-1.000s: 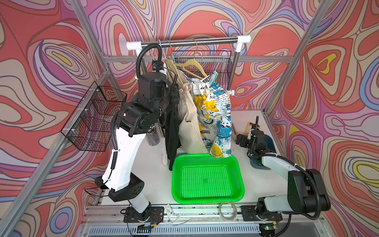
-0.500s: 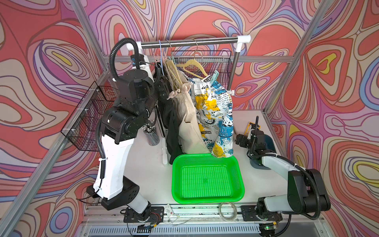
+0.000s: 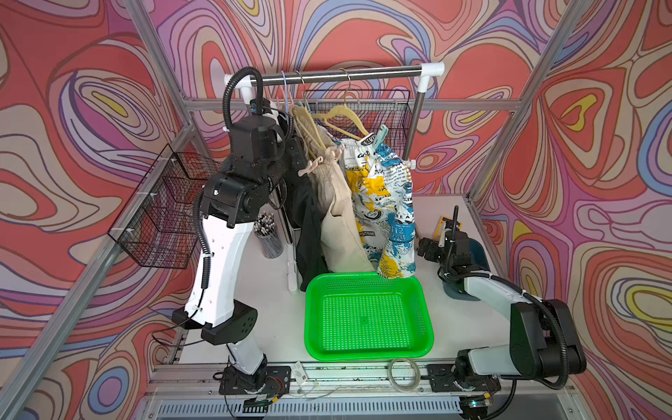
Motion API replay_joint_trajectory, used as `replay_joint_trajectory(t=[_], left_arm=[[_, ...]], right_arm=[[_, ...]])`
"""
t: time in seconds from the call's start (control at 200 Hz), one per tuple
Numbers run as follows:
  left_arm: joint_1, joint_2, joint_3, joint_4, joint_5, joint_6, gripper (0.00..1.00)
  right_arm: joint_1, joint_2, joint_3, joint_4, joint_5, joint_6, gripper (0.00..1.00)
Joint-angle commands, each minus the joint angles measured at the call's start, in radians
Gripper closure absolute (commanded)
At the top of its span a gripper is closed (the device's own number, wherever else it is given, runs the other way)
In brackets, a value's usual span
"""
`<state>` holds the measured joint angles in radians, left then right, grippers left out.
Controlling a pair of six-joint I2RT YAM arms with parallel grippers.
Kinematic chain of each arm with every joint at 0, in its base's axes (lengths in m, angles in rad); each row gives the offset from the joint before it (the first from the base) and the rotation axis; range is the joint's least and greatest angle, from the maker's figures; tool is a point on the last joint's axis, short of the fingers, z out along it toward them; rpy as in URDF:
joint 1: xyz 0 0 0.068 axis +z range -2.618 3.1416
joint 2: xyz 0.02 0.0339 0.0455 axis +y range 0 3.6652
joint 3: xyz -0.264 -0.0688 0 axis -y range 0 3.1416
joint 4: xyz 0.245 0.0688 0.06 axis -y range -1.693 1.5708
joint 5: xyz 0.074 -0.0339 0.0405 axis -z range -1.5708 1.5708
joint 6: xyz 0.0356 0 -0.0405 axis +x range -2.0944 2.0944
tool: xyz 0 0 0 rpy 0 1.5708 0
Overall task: Remove the clothespins securing shorts to the hanger
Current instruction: Pick up the hanger from the clothesline.
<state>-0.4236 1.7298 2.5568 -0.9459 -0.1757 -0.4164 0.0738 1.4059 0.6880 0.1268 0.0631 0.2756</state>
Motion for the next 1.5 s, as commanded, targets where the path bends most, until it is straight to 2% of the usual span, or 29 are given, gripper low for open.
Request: replay_joint_trajectory(t=[0.0,0.16,0.285,0.426,0.471,0.611,0.937,1.497], left_arm=[[0.008,-0.001,-0.002,0.036,0.049,-0.034,0.56],[0.01,0.004,-0.03,0.055,0.009,-0.029,0.63],[0.027,-0.012,-0.092,0.125,0.033,-0.046,0.68],[0.038,0.002,-0.088,0.142,0.039,-0.048,0.7],[0.04,0.005,-0.093,0.148,0.044,-0.047,0.75],[0.046,-0.015,-0.129,0.186,0.062,-0.053,1.0],[0.045,-0.151,-0.233,0.309,0.119,-0.031,1.0],[0.046,-0.231,-0.155,0.3,0.18,-0.047,1.0]], right_arm=[[0.002,0.001,-0.012,0.016,0.001,0.006,0.02],[0.003,-0.001,-0.015,0.016,0.001,0.007,0.02],[0.002,-0.003,-0.017,0.016,0.001,0.007,0.02],[0.002,-0.008,-0.021,0.017,0.003,0.007,0.02],[0.003,-0.008,-0.022,0.017,0.003,0.008,0.02],[0.003,-0.009,-0.022,0.017,0.004,0.008,0.02],[0.002,-0.001,-0.016,0.014,0.004,0.009,0.02],[0.002,-0.001,-0.014,0.011,0.006,0.007,0.02]])
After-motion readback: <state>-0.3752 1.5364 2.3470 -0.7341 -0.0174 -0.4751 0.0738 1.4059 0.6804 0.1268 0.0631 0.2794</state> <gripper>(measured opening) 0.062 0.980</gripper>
